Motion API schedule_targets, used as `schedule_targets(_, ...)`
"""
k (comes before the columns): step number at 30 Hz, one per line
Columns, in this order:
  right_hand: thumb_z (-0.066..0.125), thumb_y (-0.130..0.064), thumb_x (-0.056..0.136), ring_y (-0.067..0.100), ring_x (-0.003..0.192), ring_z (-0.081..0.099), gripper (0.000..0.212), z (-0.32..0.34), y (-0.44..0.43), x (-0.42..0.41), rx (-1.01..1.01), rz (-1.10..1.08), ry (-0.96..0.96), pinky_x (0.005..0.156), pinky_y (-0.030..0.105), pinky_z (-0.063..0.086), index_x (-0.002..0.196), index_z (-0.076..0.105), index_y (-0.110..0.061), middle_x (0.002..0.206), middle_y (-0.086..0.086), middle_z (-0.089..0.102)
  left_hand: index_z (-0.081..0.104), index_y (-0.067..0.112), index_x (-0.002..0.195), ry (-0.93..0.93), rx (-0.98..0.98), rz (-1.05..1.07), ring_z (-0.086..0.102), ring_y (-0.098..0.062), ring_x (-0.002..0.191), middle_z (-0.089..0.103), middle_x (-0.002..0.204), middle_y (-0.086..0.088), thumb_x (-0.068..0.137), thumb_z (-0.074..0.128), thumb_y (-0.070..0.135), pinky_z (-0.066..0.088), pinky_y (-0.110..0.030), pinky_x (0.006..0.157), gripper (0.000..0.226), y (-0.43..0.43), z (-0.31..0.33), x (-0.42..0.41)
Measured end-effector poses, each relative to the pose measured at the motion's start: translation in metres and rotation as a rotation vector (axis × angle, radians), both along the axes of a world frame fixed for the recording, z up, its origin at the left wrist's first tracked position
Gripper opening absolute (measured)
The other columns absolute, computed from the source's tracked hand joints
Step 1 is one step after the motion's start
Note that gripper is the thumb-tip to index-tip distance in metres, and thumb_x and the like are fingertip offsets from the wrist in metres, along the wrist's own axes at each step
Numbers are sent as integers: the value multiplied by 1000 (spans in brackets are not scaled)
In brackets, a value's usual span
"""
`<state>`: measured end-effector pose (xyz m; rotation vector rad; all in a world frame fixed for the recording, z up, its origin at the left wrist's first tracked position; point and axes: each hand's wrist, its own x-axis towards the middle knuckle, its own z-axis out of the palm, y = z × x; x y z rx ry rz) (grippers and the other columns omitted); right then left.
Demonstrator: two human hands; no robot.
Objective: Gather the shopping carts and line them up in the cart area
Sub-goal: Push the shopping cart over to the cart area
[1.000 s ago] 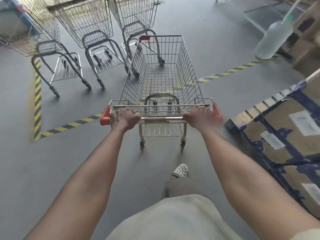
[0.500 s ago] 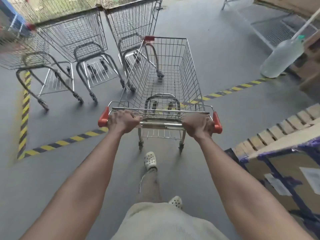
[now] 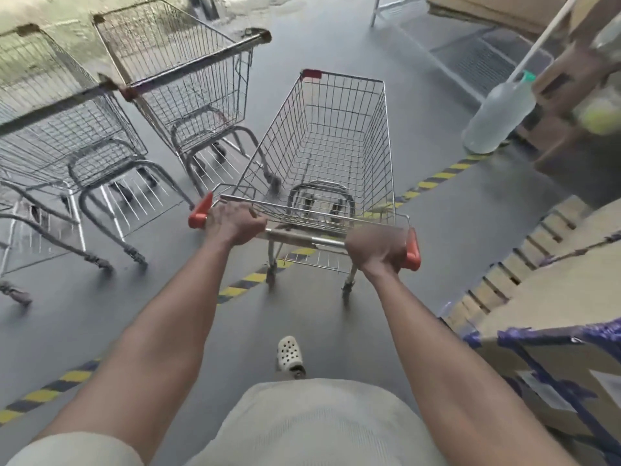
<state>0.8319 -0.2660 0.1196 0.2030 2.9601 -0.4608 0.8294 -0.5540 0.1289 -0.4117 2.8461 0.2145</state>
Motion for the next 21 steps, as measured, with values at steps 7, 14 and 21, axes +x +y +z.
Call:
schedule_targets(7, 45, -38, 92, 18, 58, 54, 37, -7, 15, -103, 15, -76, 30, 65, 27, 39, 67, 60, -15, 64, 2, 57, 74, 25, 93, 25, -27, -108, 61, -26, 85, 70, 91, -4, 87, 49, 57, 42, -34, 73, 41, 16, -1, -113)
schedule_targets(14, 45, -33, 88, 17, 49, 48, 41, -7, 57, -232, 55, -100, 93, 60, 27, 33, 54, 55, -13, 52, 3, 50, 70, 21, 74, 86, -21, -158, 53, -16, 61, 58, 66, 3, 94, 42, 57, 31, -27, 55, 50, 57, -8, -229)
schedule_targets(21, 43, -31, 92, 27, 65, 55, 41, -2, 85, -359, 40, -139, 135, 82, 37, 43, 56, 55, -14, 54, 5, 48, 67, 18, 70, 74, -17, -97, 59, -24, 71, 61, 71, 0, 93, 40, 54, 32, -31, 58, 51, 96, -6, -336)
